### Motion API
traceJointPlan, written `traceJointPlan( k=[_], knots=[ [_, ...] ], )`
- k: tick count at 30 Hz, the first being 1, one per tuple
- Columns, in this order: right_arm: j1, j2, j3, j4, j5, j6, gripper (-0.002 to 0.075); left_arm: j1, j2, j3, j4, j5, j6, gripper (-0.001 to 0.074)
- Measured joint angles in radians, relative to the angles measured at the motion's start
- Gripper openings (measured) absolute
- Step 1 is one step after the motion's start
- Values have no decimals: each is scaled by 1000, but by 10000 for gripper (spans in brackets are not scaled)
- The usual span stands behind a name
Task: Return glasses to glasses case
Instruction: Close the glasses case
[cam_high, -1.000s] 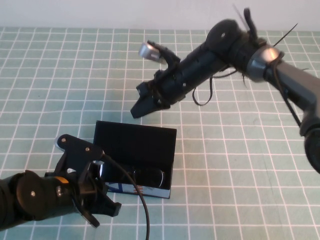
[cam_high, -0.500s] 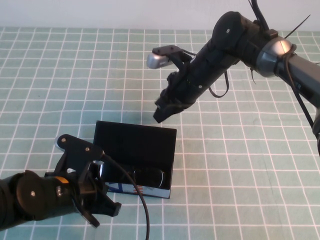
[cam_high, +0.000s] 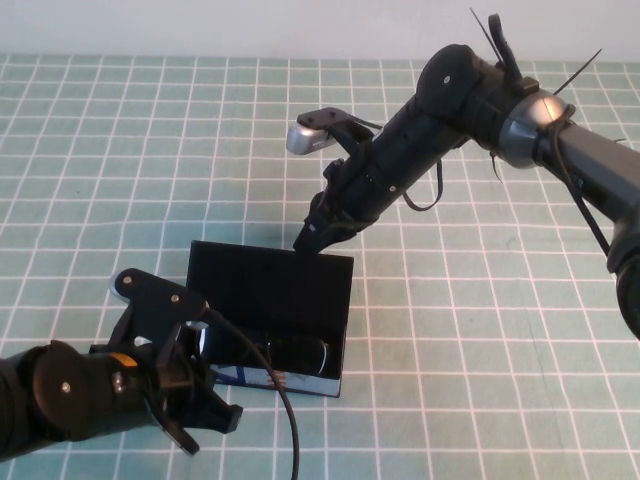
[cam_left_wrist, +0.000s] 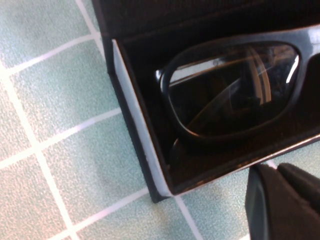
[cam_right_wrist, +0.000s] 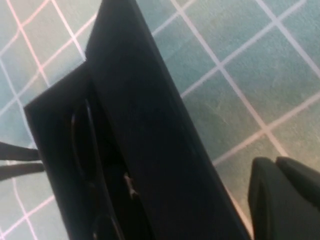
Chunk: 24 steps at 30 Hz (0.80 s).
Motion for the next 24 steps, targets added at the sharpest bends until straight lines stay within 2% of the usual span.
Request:
traceJointPlan(
  k=[13,24],
  knots=[
    [8,-35,13,90,-2,19,-11,0,0,0,0,0,0,-1],
    [14,-38,19,-41,-53,18,-11,0,0,0,0,0,0,-1]
  ],
)
